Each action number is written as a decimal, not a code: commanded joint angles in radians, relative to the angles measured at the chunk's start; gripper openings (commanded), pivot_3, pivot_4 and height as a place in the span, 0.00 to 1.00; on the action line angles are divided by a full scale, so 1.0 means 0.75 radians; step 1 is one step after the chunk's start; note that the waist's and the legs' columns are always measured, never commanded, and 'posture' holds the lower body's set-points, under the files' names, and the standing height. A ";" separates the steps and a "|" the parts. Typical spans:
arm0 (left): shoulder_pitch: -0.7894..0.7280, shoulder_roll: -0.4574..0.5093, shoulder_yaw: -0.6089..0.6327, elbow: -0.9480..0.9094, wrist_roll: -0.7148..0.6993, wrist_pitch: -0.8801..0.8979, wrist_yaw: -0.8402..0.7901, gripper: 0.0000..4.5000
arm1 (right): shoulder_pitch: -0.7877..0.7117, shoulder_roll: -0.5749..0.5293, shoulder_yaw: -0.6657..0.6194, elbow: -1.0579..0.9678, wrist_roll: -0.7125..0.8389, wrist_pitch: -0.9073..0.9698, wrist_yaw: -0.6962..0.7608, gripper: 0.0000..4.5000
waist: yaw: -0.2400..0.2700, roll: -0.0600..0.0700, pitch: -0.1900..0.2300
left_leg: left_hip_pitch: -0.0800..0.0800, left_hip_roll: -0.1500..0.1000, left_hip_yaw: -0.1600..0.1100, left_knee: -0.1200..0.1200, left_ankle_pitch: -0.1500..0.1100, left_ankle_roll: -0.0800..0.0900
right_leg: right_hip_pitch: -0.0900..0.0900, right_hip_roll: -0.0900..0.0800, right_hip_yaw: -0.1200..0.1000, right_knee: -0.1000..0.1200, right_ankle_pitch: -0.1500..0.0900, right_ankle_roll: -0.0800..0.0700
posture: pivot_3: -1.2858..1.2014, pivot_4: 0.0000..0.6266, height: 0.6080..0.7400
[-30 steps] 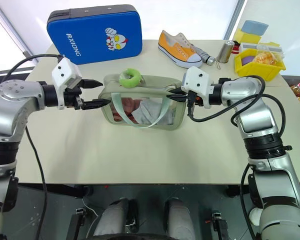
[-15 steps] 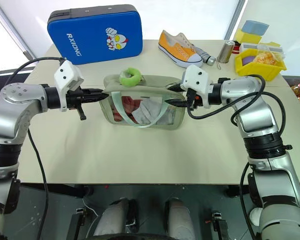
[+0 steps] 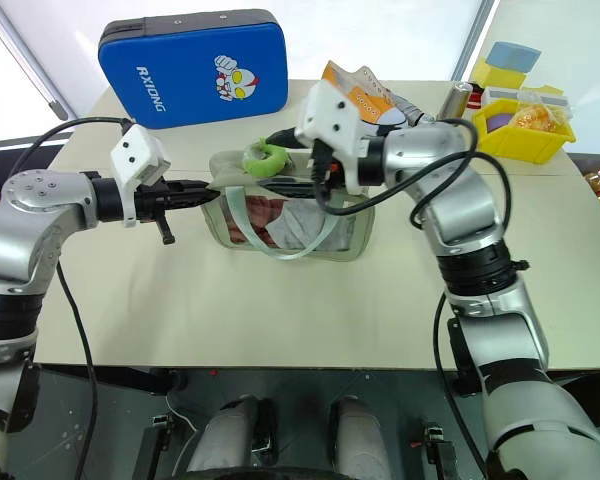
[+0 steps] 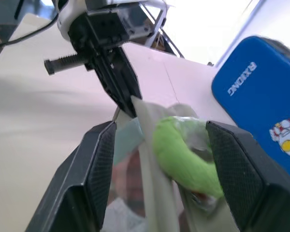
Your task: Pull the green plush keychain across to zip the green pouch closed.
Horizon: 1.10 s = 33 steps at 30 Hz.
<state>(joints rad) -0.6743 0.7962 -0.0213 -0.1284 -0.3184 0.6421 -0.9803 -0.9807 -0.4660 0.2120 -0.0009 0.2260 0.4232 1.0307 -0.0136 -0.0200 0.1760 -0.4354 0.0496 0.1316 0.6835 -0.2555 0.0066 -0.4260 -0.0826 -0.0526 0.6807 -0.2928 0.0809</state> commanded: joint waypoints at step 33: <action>-0.021 -0.005 -0.006 0.005 0.003 -0.024 0.000 0.00 | 0.100 -0.506 -0.301 0.163 -0.161 0.062 -0.182 0.01 | 0.003 0.000 0.000 | 0.000 -0.001 0.000 0.000 -0.001 0.002 | 0.000 -0.001 0.000 -0.001 0.000 0.000 | 0.52 0.24 1.00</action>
<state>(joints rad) -0.6816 0.7827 -0.0258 -0.1179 -0.3165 0.6348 -0.9733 -0.9093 -0.8198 0.0384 0.1587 0.1246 0.4601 0.9357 -0.0115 -0.0201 0.1760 -0.4357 0.0489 0.1322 0.6834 -0.2562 0.0078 -0.4260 -0.0838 -0.0525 0.6799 -0.2928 0.0809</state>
